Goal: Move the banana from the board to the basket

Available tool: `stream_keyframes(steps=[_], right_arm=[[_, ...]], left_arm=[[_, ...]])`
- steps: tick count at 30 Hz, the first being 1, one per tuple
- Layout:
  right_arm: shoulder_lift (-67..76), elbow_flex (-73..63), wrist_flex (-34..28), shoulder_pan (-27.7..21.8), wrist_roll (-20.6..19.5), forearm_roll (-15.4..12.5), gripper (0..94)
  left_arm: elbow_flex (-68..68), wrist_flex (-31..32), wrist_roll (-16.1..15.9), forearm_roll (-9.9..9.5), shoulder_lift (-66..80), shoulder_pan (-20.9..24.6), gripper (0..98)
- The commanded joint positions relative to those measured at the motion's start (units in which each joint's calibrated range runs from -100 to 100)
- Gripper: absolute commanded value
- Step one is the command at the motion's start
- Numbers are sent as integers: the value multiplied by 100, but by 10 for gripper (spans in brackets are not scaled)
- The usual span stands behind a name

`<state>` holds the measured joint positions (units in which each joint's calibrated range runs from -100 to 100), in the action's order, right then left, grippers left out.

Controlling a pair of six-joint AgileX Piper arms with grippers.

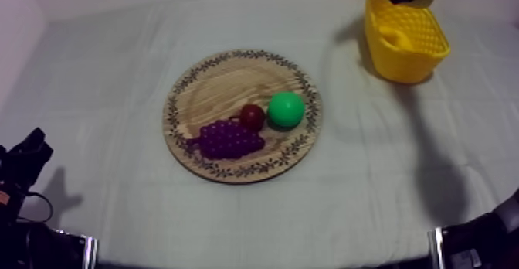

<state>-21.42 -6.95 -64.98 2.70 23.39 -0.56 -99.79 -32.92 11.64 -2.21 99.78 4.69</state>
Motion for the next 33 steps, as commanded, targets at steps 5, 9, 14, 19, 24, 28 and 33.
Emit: stream_keyframes(steps=[5,9,14,19,24,28,33], right_arm=[[-264,-27,103,-246,64,-22,205],[-471,5,218,-301,41,14,206],[-705,98,419,-335,10,66,209],[-936,209,603,-361,5,101,211],[-1162,289,767,-373,-18,144,213],[-1273,315,875,-371,-84,190,249],[-1322,278,914,-365,-196,219,305]], left_arm=[[1,2,1,3,5,-2,1],[1,2,0,3,5,-2,1],[1,2,1,3,5,-2,1],[1,2,0,3,5,-2,1],[1,2,1,3,5,-2,1],[1,2,1,3,5,-2,1],[1,2,-2,3,5,-2,1]])
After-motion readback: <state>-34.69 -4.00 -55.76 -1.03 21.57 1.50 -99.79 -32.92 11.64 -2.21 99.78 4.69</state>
